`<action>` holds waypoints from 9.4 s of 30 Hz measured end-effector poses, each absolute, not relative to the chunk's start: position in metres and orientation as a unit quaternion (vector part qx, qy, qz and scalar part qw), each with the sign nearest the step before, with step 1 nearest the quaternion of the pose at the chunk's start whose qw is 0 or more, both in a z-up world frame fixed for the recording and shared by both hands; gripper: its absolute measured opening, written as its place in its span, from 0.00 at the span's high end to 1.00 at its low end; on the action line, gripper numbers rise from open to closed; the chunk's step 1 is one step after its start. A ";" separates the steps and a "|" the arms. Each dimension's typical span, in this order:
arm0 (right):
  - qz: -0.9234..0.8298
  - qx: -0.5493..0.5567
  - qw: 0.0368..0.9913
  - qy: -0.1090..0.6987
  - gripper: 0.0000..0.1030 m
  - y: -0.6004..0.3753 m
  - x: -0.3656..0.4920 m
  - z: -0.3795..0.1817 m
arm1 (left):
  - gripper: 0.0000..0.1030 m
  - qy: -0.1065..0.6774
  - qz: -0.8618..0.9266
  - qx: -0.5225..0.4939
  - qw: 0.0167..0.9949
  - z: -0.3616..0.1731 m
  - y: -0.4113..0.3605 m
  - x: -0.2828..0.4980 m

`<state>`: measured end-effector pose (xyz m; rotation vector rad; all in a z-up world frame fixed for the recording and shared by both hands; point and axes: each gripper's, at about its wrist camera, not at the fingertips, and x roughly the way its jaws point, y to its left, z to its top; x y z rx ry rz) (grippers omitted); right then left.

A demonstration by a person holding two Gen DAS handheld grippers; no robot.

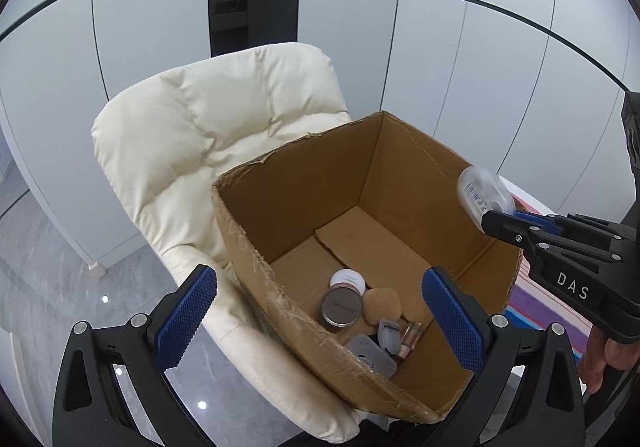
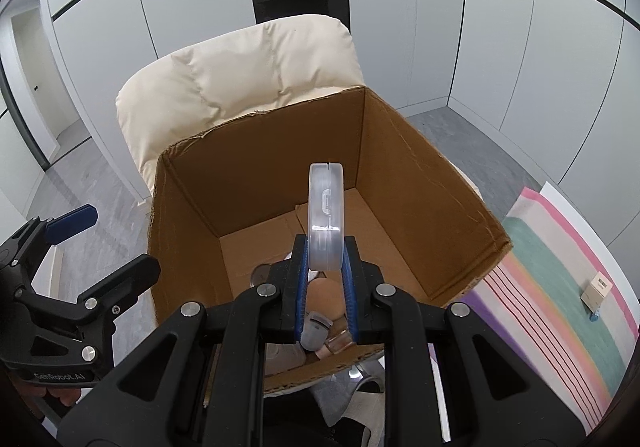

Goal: Organize objects
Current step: 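Open the right tool to drop the clear tube into the box, then withdraw both open tools from the box back over the table, then grasp the beige paper box with the left tool while the right tool grasps the pink-capped bottle, then lift and carry the paper box and bottle toward the cardboard box, then open the left tool to drop the paper box while the right tool holds the bottle over the box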

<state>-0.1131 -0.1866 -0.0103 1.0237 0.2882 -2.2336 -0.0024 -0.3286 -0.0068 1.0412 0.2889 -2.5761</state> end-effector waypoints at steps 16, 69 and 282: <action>-0.879 0.383 0.275 0.073 0.02 -0.155 -0.127 -0.007 | 0.00 0.121 -0.907 0.362 0.178 -0.006 -0.325 -0.015; -0.905 0.420 0.066 -0.012 0.00 0.120 -0.156 -0.017 | 0.00 0.053 -0.922 0.382 -0.022 -0.005 -0.102 -0.129; -0.880 0.400 0.237 0.098 0.81 -0.068 -0.112 -0.002 | 0.47 0.060 -0.920 0.377 0.083 -0.003 -0.235 -0.062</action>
